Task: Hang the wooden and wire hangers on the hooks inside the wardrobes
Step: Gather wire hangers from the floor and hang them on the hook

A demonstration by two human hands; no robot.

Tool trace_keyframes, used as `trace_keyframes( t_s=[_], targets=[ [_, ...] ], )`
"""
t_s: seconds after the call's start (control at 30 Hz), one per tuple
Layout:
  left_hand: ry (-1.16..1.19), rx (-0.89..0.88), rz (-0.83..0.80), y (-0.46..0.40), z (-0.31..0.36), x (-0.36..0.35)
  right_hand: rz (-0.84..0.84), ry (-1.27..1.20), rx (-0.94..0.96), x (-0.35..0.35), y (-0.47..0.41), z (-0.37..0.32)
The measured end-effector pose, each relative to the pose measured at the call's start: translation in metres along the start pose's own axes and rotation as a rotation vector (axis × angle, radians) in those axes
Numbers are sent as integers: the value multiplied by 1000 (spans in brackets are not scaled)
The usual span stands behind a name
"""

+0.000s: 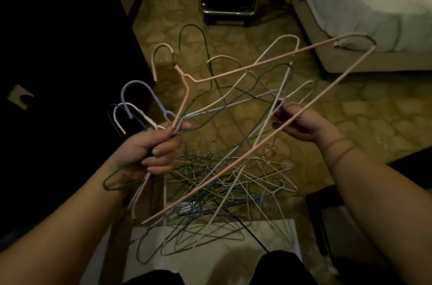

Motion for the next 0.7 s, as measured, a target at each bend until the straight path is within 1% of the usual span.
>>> trace_keyframes(
  t_s=[0.03,0.13,0.2,0.33,0.4,0.53,0.7],
  targets=[
    [5,8,-17,1,10,-17,-15,-4,4,-9,8,-19],
    [12,41,-68,6,35,-66,16,-66,26,-28,26,-75],
    [13,70,-93,11,50,-97,-9,-52,36,-45,36,-113],
    [8,106,-107,19,82,-158,19,144,32,-92,62,-192],
    [2,117,-93,20,100,-185,-9,231,45,-119,74,-231],
    [-46,148,-62,24,133,-236,24,300,3,-162,95,-299],
    [-116,243,-2,41,154,-271,-57,513,-39,-216,111,-361]
  ],
)
Point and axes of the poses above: each hand's wrist, its own y-axis away from the middle knuckle, its own x-axis out of the back of the hand, z = x × y, the point moved 5 cm from there along -y, towards the middle knuckle, and after that the axes turned 13 degrees about -z, right-handed, at the moved point
